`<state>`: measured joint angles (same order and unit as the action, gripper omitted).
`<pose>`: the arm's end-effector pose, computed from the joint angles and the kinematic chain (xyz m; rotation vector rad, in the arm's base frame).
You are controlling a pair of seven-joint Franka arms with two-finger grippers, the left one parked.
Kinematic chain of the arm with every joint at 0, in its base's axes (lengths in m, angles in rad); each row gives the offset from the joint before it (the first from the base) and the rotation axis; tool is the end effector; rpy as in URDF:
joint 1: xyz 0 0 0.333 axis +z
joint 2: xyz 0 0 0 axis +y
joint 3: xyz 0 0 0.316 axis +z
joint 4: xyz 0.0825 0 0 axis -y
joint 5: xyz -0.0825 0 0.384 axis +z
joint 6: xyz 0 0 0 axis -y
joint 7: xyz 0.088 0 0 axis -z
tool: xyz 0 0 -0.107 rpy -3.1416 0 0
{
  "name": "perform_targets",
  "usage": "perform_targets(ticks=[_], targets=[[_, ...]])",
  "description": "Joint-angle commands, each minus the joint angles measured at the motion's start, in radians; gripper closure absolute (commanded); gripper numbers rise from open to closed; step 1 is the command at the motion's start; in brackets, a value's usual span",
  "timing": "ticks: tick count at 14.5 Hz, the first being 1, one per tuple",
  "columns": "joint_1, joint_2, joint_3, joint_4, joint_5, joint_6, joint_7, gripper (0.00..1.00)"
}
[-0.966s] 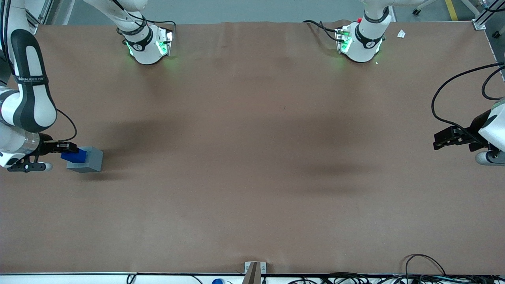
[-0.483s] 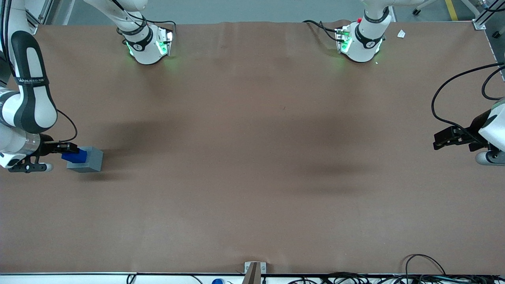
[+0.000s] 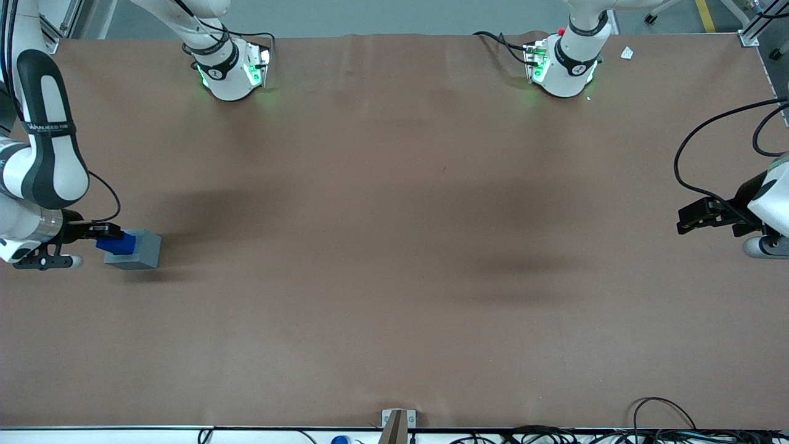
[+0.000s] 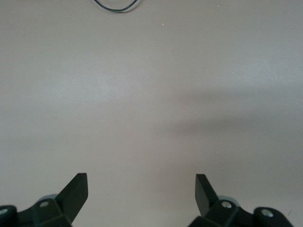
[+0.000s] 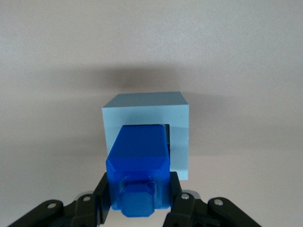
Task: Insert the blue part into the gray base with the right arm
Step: 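Lower the blue block into the gray base's square opening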
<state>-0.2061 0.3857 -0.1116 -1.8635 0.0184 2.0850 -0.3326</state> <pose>0.5861 -0.1880 0.2994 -3.1055 -0.0144 0.2519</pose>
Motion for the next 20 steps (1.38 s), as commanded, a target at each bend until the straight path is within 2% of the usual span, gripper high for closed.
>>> perform_targets(ticks=[1, 6, 7, 8, 10, 14, 18, 20], targets=[[-0.024, 0.018, 0.015, 0.01, -0.003, -0.003, -0.011, 0.89], [-0.033, 0.022, 0.015, 0.014, 0.002, -0.002, -0.026, 0.89], [-0.033, 0.022, 0.015, 0.014, 0.0, -0.002, -0.026, 0.85], [-0.033, 0.027, 0.015, 0.014, 0.002, -0.002, -0.026, 0.63], [-0.032, 0.027, 0.015, 0.014, 0.003, -0.003, -0.023, 0.02], [-0.016, 0.019, 0.018, 0.036, 0.003, -0.029, -0.013, 0.0], [0.037, -0.046, 0.021, 0.124, 0.011, -0.216, 0.055, 0.0], [0.078, -0.121, 0.021, 0.129, 0.031, -0.256, 0.116, 0.0]])
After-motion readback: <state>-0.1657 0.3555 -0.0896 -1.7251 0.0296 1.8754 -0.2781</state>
